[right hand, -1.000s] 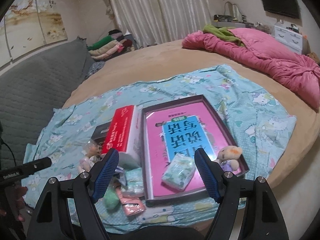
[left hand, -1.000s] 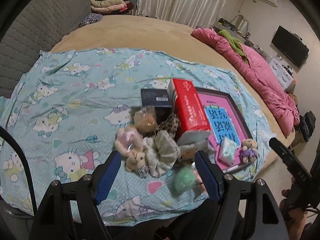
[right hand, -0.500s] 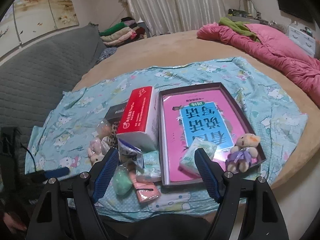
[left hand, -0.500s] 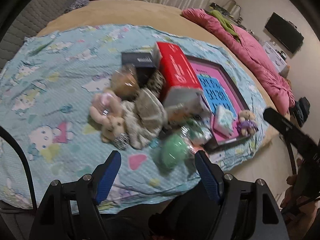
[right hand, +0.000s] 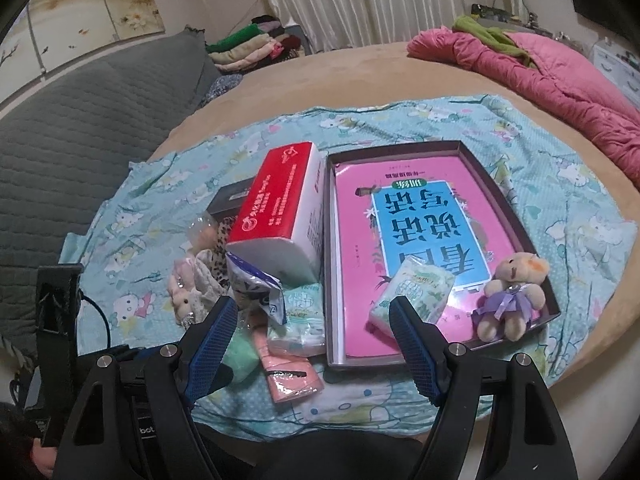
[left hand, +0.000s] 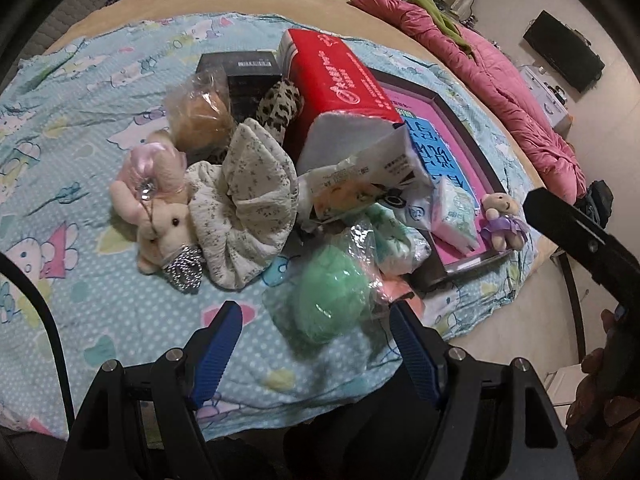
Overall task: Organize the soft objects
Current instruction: 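Move both tools back over the remaining pile of soft items, then grasp the bagged green ball with the left gripper while the right gripper grasps the white-and-blue packet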
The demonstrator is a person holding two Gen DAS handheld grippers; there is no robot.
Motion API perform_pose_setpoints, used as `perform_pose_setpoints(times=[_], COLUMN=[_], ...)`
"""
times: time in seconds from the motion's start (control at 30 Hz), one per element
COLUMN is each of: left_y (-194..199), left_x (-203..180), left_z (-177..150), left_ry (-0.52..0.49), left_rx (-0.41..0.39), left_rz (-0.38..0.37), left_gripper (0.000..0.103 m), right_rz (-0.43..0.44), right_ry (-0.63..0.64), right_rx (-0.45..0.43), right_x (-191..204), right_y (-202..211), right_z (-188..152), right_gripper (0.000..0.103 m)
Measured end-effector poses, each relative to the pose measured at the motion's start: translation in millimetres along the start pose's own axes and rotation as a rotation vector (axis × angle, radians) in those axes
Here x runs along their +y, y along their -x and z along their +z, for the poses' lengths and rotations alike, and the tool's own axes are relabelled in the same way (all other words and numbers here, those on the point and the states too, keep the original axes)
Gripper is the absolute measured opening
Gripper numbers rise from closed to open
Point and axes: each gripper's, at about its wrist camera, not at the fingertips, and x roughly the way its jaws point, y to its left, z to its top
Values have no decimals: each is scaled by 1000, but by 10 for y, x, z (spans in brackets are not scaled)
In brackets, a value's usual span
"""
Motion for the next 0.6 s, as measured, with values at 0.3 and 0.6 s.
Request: perform_pose_setpoints(times=[0.3, 0.6], left_y=[-179, -295], left_x=[91, 110], left_z=[43, 67], left_ry=[27, 30], left_rx=[9, 5], left_rz=[-37, -60], left_gripper=[76, 75], right_rz=[47, 63], right_ry=[55, 172], right_rx=[66, 137], right_x=[163, 338], right_y=[-335, -753], right_z=[43, 104], right_gripper=[79, 79])
